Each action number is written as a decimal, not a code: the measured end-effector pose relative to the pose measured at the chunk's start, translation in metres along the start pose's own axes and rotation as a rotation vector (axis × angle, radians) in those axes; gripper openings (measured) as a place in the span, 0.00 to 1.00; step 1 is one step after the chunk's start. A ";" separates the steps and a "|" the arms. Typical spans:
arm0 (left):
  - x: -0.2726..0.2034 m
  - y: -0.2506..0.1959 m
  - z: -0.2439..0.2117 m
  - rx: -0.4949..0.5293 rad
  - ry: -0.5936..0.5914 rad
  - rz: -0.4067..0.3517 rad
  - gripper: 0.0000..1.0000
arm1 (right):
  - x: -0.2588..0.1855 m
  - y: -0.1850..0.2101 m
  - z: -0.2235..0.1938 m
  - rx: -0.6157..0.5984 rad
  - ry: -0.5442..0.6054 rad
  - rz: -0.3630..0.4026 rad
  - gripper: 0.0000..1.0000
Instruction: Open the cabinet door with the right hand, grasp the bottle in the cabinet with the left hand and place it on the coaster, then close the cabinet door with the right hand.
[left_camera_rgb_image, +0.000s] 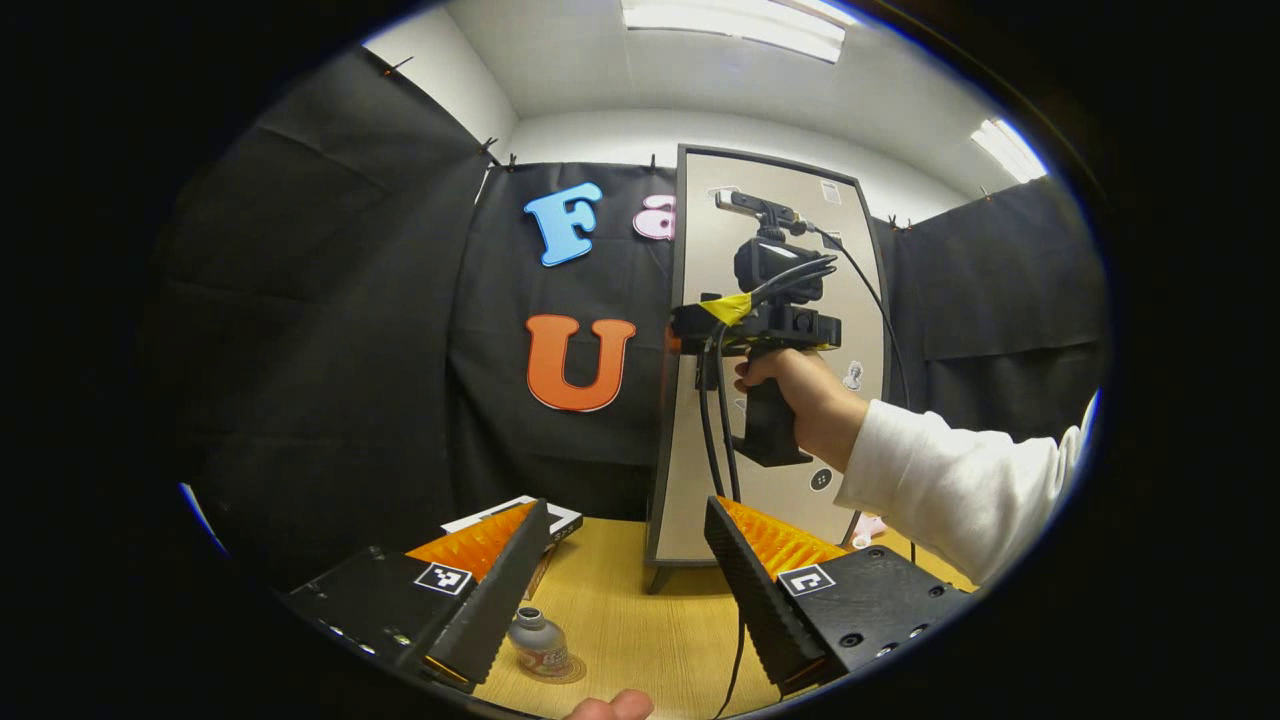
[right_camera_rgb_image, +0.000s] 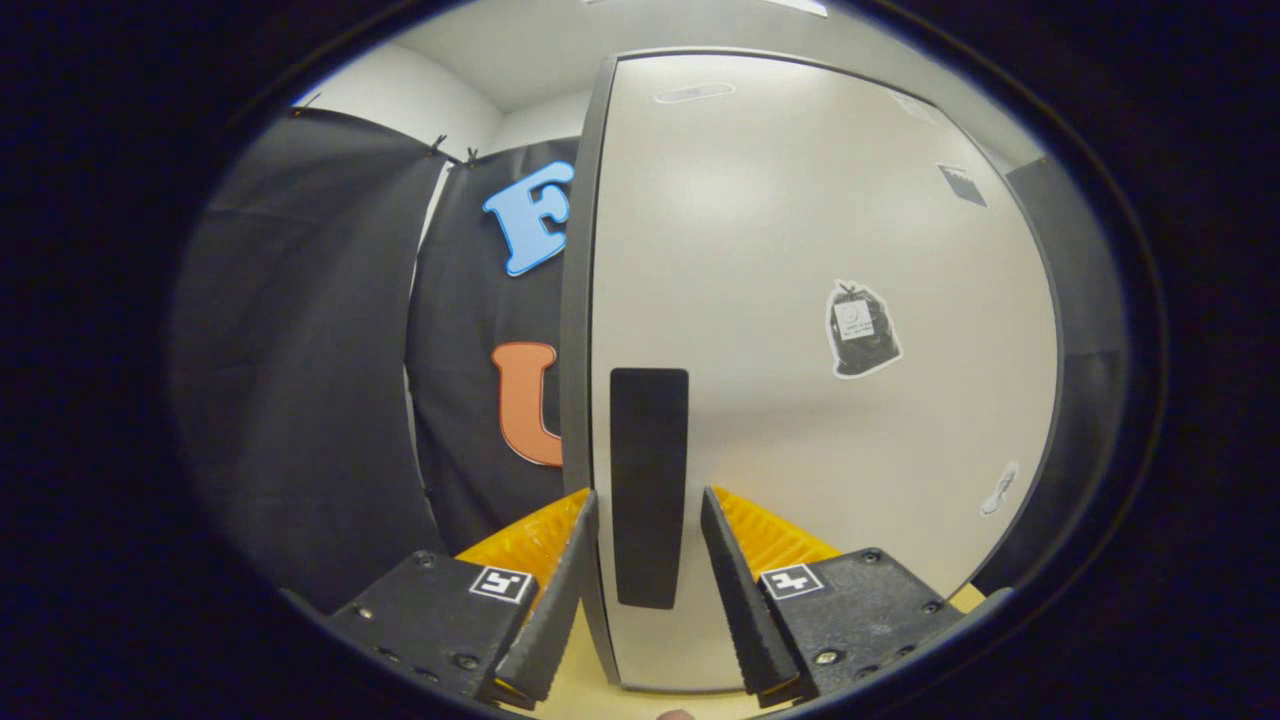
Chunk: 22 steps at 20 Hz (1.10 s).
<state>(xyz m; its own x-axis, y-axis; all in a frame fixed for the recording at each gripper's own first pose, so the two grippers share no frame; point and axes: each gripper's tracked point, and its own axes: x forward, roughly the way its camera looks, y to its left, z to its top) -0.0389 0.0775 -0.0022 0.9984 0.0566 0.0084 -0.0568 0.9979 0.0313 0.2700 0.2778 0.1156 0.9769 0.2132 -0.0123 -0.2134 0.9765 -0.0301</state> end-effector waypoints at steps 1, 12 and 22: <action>0.000 0.000 0.001 0.000 -0.001 0.001 0.95 | 0.001 0.000 -0.001 -0.002 0.002 -0.002 0.61; 0.002 0.000 0.001 -0.009 0.001 -0.011 0.95 | 0.000 0.000 -0.004 0.001 0.014 0.026 0.25; -0.007 -0.010 -0.003 -0.020 0.005 -0.043 0.95 | -0.052 0.006 0.000 0.006 0.015 0.175 0.24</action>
<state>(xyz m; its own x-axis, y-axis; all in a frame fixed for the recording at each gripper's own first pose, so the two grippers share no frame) -0.0454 0.0674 -0.0058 0.9999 0.0137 0.0024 -0.0137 0.9998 0.0117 0.2177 0.2729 0.1162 0.9246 0.3797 -0.0315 -0.3804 0.9246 -0.0201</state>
